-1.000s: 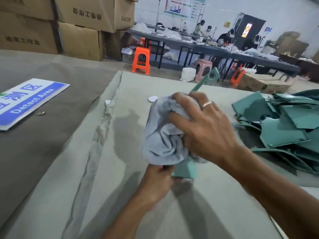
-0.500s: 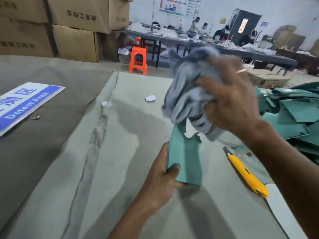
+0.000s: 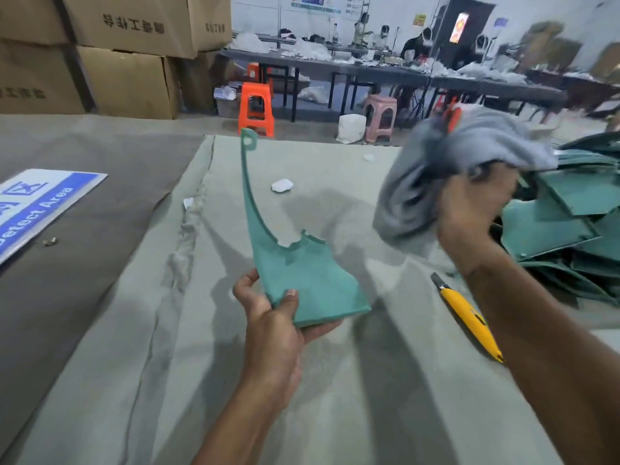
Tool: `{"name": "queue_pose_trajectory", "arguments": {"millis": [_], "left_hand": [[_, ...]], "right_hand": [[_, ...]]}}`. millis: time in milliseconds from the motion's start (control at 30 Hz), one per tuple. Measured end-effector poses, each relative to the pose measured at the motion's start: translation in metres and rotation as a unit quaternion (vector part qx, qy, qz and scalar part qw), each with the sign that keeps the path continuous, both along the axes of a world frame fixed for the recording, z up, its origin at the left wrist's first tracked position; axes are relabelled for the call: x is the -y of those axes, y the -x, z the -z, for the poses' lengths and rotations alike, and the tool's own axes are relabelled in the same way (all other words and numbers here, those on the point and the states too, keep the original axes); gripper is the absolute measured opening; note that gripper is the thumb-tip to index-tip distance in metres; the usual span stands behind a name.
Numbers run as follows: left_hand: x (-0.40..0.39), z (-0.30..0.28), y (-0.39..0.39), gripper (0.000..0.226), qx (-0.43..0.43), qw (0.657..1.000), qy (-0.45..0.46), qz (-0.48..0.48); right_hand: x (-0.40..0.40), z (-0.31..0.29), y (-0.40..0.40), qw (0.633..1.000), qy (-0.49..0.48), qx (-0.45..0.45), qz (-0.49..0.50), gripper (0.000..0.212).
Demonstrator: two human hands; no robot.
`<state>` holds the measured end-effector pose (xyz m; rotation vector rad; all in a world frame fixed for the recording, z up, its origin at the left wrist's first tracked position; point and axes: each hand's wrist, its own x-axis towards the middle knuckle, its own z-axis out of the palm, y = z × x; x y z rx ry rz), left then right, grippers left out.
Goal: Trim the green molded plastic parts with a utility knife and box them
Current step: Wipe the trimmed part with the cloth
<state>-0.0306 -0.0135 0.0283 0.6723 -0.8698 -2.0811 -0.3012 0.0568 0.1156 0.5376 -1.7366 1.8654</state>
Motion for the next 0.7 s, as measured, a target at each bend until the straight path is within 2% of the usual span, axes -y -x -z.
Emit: {"name": "queue_pose_trajectory", "arguments": {"millis": [100,167,200,233,267,300,333,367,400,467,533,567,600,633,700], "left_hand": [[0.004,0.000,-0.001,0.041,0.021,0.999,0.006,-0.030],[0.007,0.000,0.000,0.041,0.020,0.999,-0.004,-0.044],[0.009,0.000,-0.002,0.040,0.015,0.998,-0.005,-0.057],[0.010,-0.001,-0.003,0.040,0.010,0.997,-0.001,-0.072],[0.010,-0.002,-0.001,0.041,0.006,0.996,0.002,-0.085],[0.011,-0.002,-0.001,0.042,0.006,0.996,0.006,-0.094],[0.010,-0.001,0.001,0.043,0.008,0.995,0.009,-0.095],[0.010,0.000,0.002,0.044,0.007,0.995,0.012,-0.097],[0.010,0.000,0.003,0.045,0.004,0.995,0.013,-0.095],[0.008,0.001,0.005,0.047,-0.001,0.996,0.009,-0.085],[0.007,0.001,0.005,0.049,-0.026,0.997,-0.004,-0.071],[0.006,0.000,0.005,0.049,-0.036,0.997,-0.009,-0.063],[0.005,-0.002,0.005,0.049,-0.045,0.997,-0.011,-0.054],[0.002,-0.005,0.005,0.049,-0.048,0.998,-0.013,-0.048],[-0.003,-0.003,0.007,0.046,-0.038,0.998,-0.020,-0.039]], "right_hand": [[0.036,0.031,-0.040,0.992,-0.112,-0.030,-0.045,0.037],[0.043,0.046,-0.045,0.982,-0.155,-0.072,-0.080,0.049],[0.043,0.051,-0.044,0.961,-0.235,-0.089,-0.112,0.053],[0.047,0.055,-0.047,0.904,-0.391,-0.111,-0.129,0.055],[0.048,0.058,-0.047,0.813,-0.550,-0.128,-0.142,0.057],[0.047,0.061,-0.042,0.723,-0.661,-0.123,-0.158,0.060],[0.042,0.058,-0.037,0.672,-0.710,-0.108,-0.179,0.061],[0.038,0.051,-0.036,0.672,-0.706,-0.088,-0.205,0.061],[0.033,0.045,-0.037,0.706,-0.669,-0.080,-0.217,0.061],[0.025,0.036,-0.046,0.807,-0.543,-0.086,-0.217,0.054],[0.015,0.037,-0.062,0.906,-0.379,-0.072,-0.173,0.029],[0.010,0.041,-0.073,0.939,-0.303,-0.031,-0.162,0.018],[0.004,0.044,-0.089,0.955,-0.239,0.045,-0.168,0.025],[-0.003,0.049,-0.106,0.956,-0.179,0.131,-0.194,0.038],[-0.020,0.065,-0.140,0.926,-0.091,0.275,-0.243,0.048]]}}
